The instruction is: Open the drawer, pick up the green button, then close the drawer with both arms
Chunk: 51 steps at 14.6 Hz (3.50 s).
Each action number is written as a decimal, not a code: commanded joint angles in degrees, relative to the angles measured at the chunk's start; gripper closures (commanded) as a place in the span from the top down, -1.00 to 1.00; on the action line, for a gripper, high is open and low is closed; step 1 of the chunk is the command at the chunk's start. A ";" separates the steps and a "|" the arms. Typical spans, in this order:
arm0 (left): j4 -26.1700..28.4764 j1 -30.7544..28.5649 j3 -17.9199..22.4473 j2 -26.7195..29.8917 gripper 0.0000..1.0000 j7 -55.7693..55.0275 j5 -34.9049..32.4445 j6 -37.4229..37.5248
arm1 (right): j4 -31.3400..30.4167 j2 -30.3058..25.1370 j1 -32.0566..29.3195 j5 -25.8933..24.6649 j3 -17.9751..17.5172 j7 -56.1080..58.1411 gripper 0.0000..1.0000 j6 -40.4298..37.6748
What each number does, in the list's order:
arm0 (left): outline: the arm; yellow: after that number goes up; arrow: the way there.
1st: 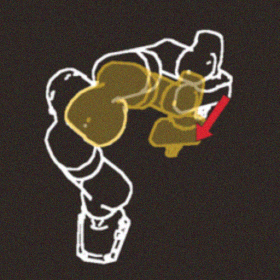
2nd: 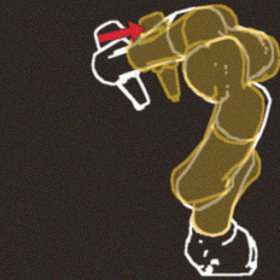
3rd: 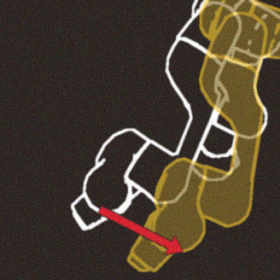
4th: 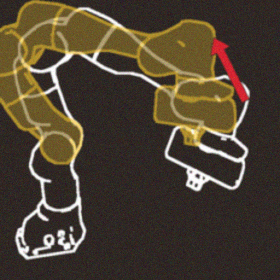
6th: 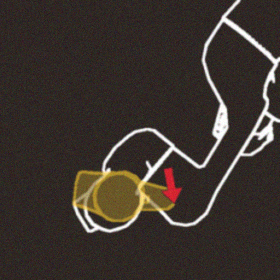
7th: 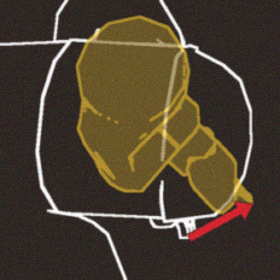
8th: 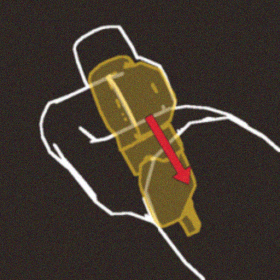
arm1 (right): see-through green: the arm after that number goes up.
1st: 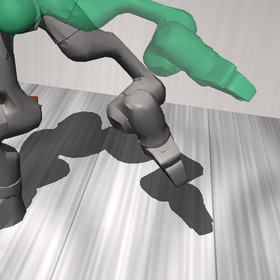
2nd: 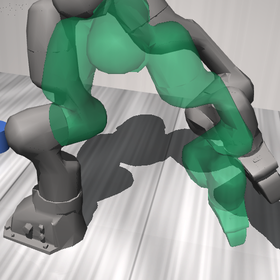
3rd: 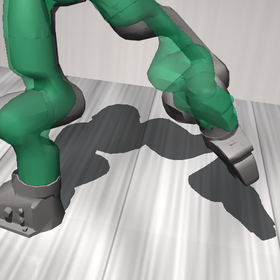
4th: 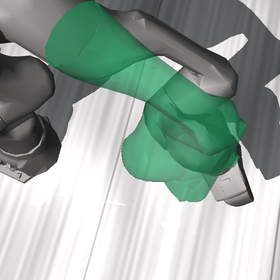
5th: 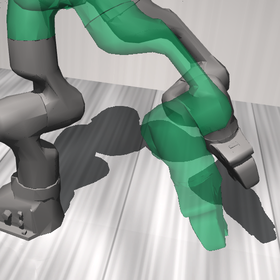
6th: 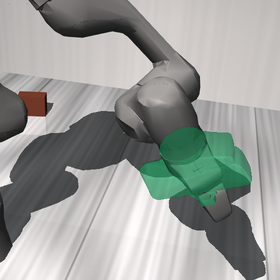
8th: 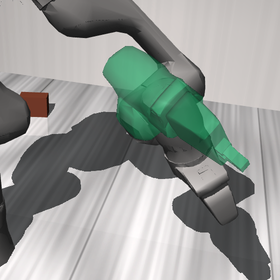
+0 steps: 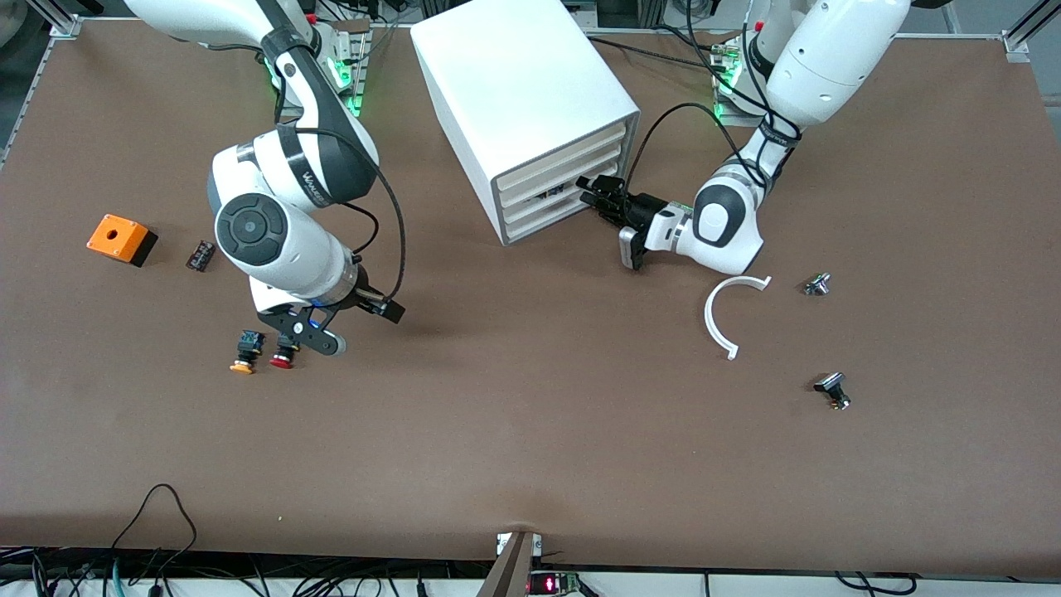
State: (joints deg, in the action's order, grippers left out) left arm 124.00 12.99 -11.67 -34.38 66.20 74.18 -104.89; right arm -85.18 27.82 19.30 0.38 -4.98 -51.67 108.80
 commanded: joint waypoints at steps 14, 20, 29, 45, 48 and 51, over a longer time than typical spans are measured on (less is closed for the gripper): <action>-9.46 -4.81 2.61 -1.57 -1.00 -2.63 -6.50 -0.49 | 22.85 12.43 9.79 0.41 0.24 -24.33 0.98 -3.86; -14.22 -5.60 5.16 -3.33 -1.00 -6.08 -8.00 -0.58 | 27.26 15.86 15.85 0.49 0.15 -38.04 0.98 -0.44; -16.16 -10.34 5.78 2.55 1.00 -10.72 -17.83 2.39 | 27.26 20.77 24.99 0.06 0.68 -49.74 0.99 4.76; -51.03 -9.57 4.46 5.90 1.00 -65.83 -61.84 34.74 | 26.73 27.72 30.45 -0.65 1.03 -56.70 0.49 10.82; -57.62 -5.00 4.64 5.90 1.00 -67.69 -73.70 38.96 | 26.82 27.46 30.36 -0.91 0.94 -56.17 -0.38 10.12; -63.17 -5.33 5.51 5.03 1.00 -67.51 -77.35 38.01 | 26.99 27.02 30.36 -0.91 0.94 -56.09 -0.93 9.68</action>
State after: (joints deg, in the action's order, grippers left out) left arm 65.73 8.20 -7.09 -27.91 -1.07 -1.20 -67.72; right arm -59.99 54.55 49.11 0.09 -4.50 -106.96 119.67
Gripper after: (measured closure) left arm 0.000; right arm 0.573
